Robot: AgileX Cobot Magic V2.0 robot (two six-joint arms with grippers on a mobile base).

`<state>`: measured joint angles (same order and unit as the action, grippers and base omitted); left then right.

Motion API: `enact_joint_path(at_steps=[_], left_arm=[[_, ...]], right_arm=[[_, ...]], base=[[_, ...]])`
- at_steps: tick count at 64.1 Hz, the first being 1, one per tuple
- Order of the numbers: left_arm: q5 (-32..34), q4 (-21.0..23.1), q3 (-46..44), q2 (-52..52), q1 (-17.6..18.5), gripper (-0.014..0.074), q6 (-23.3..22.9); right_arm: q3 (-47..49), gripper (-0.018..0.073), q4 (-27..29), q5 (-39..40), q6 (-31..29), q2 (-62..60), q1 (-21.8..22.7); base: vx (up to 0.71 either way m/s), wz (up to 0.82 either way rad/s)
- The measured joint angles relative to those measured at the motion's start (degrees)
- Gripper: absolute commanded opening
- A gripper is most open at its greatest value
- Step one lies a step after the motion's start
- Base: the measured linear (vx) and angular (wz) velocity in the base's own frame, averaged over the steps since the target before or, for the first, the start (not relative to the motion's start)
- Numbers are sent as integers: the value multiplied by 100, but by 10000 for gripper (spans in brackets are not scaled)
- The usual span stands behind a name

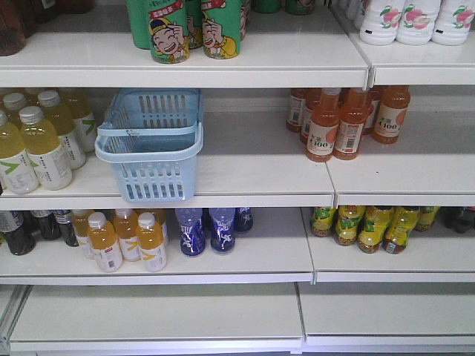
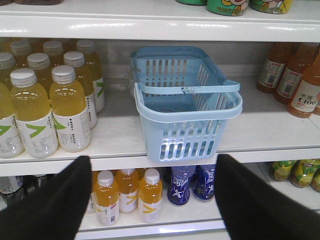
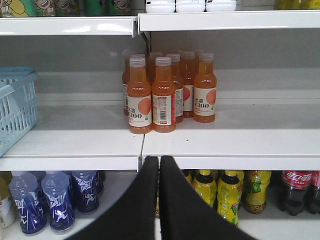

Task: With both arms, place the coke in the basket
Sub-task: 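Reach the left gripper to the basket handle and close on it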

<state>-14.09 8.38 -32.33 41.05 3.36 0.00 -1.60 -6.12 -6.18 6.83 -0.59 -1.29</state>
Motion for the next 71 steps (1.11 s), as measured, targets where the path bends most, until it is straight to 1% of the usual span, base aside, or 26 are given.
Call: enact_joint_path(at_steps=[6, 8, 11, 15, 18, 21, 22, 28, 31, 34, 38, 56, 71], left_arm=[[59, 85, 0, 0, 0, 590, -67], [116, 230, 0, 0, 0, 590, -143], [260, 565, 0, 25, 0, 590, -327], [477, 1175, 0, 120, 0, 590, -568], [619, 1828, 0, 267, 0, 590, -719], [710, 2373, 0, 414, 6, 590, -813], [744, 2654, 0, 500, 13, 590, -838], [917, 4013, 0, 997, 77, 590, -899], [1006, 4553, -6, 1261, 126, 590, -905], [1035, 4969, -44, 1529, 153, 590, -910], [1050, 5312, -170, 1885, 210, 590, -910], [660, 6129, -1435, 3490, 464, 590, -924], [493, 6969, -2353, 4632, 511, 590, -924]], right_arm=[[0, -10, 0, 0, 0, 0, 0], [0, -10, 0, 0, 0, 0, 0], [0, -10, 0, 0, 0, 0, 0], [0, -10, 0, 0, 0, 0, 0], [0, -10, 0, 0, 0, 0, 0], [0, -10, 0, 0, 0, 0, 0], [0, -10, 0, 0, 0, 0, 0], [0, -10, 0, 0, 0, 0, 0], [0, -10, 0, 0, 0, 0, 0], [0, -10, 0, 0, 0, 0, 0], [0, -10, 0, 0, 0, 0, 0], [0, -10, 0, 0, 0, 0, 0], [0, -10, 0, 0, 0, 0, 0]], base=[[0, 0], [0, 0], [0, 0], [0, 0], [0, 0], [0, 0], [0, 0], [0, 0], [0, 0], [0, 0], [0, 0], [0, 0], [0, 0]])
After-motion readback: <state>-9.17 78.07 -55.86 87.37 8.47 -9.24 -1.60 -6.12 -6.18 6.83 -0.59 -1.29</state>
